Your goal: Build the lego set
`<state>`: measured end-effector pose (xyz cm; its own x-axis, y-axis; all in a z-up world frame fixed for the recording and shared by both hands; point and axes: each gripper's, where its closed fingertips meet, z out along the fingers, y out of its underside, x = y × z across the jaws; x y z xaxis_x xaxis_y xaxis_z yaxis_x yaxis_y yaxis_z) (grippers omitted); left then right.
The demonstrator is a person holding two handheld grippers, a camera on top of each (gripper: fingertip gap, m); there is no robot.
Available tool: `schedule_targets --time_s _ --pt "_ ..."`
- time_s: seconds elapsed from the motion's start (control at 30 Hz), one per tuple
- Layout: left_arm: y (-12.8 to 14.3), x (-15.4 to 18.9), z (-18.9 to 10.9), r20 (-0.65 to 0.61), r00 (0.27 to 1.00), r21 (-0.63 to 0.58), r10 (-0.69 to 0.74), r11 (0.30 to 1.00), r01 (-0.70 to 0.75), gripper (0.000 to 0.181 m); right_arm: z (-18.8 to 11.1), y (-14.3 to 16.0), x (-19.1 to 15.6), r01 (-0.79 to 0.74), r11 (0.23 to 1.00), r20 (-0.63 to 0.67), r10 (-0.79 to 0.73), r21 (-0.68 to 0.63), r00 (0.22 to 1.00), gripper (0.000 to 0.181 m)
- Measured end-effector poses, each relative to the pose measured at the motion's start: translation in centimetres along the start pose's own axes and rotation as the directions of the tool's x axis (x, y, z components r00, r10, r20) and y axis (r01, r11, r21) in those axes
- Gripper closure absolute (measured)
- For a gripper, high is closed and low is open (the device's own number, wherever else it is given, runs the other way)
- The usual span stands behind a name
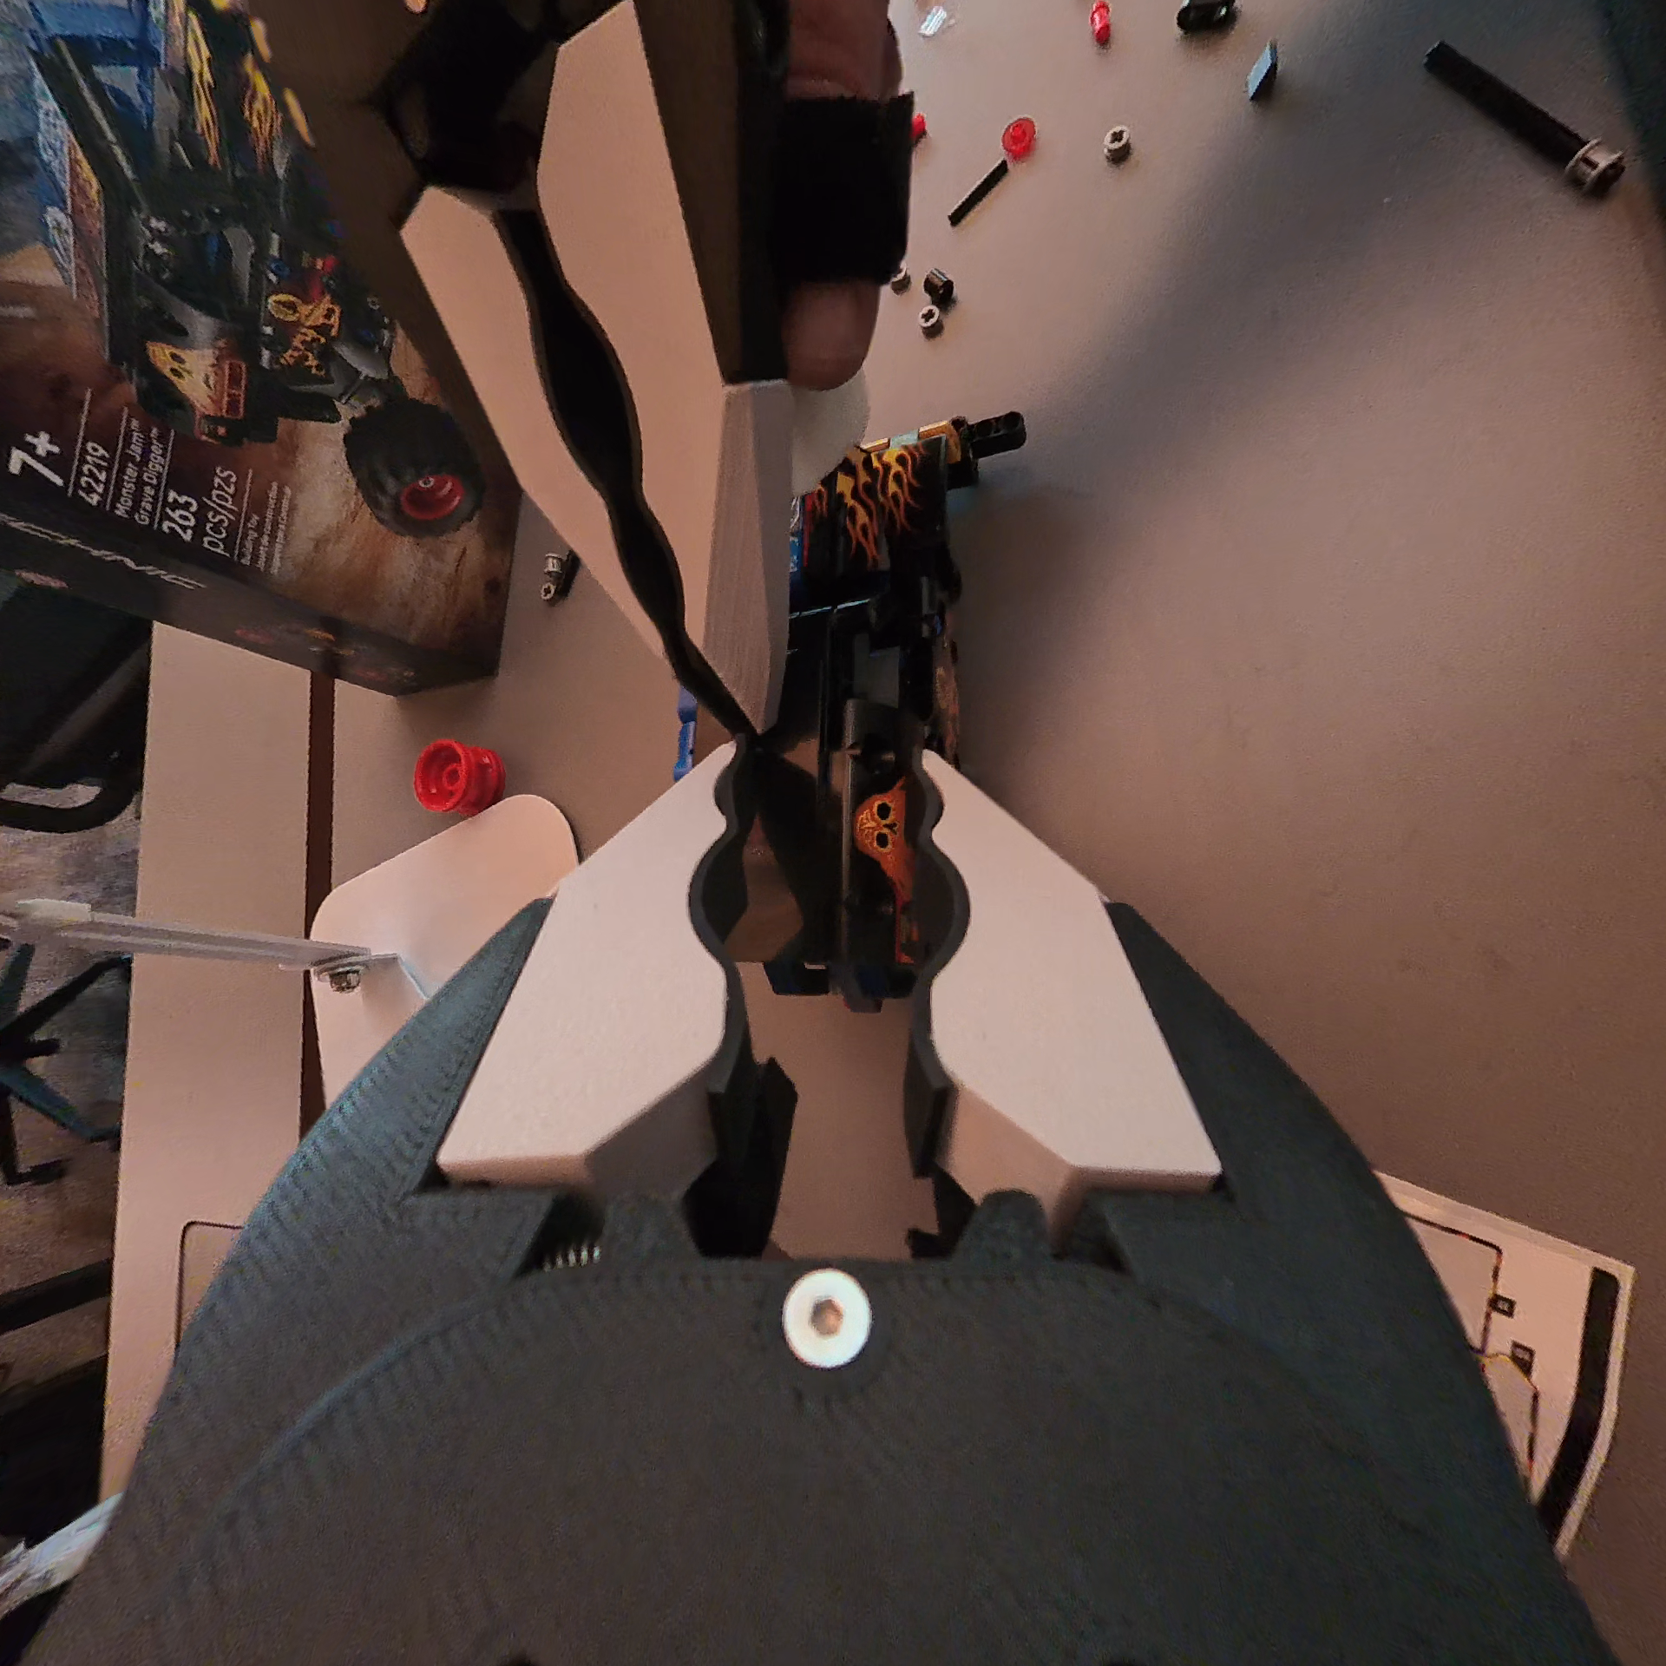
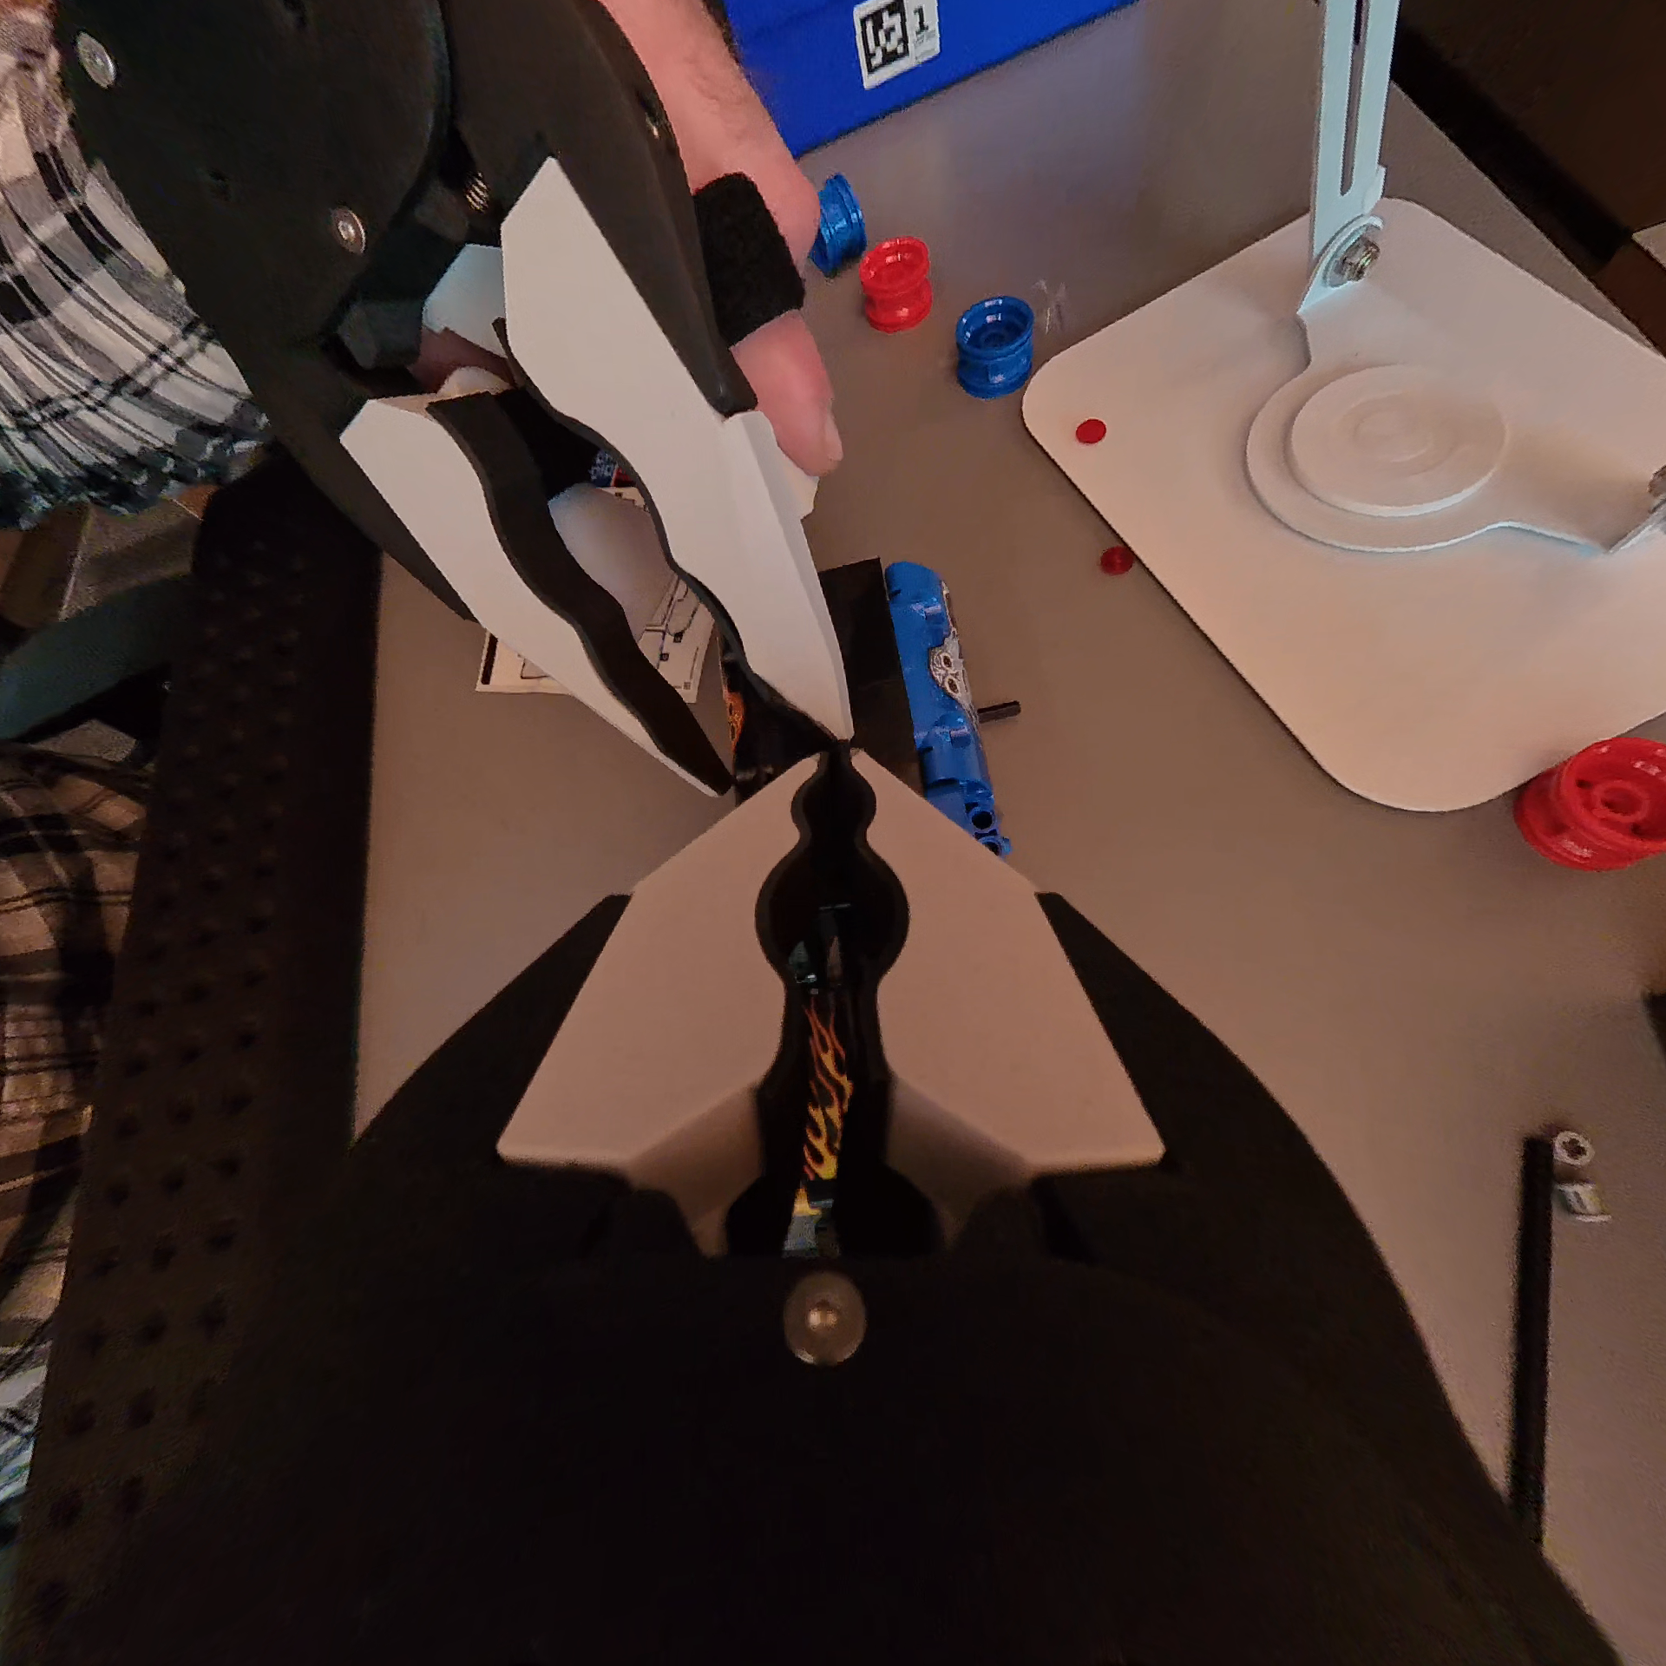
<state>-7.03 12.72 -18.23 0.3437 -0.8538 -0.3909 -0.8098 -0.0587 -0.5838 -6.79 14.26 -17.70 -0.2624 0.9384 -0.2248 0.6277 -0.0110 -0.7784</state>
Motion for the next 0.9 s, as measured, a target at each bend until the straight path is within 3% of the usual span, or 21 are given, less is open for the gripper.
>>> schedule_targets --time_s 0.17,0.67,0.9 --pt "0.0 0.1 0.0 0.025 1.0 0.007 0.0 1.0 0.0 0.148 -0.2 -0.1 0.1 0.014 0.999 -0.015 -0.013 0.045 1.0 0.181" --pt "0.4 0.4 -0.7 0.076 0.997 0.002 0.003 1.0 -0.003 0.146 -1.2 0.2 0.8 0.096 0.995 -0.106 -0.094 0.01 0.99 0.181" --pt "1.1 0.3 -1.4 0.087 0.996 0.004 -0.034 0.999 0.034 0.141 -4.3 -1.7 1.8 0.078 0.985 -0.157 -0.054 0.153 0.986 0.181"
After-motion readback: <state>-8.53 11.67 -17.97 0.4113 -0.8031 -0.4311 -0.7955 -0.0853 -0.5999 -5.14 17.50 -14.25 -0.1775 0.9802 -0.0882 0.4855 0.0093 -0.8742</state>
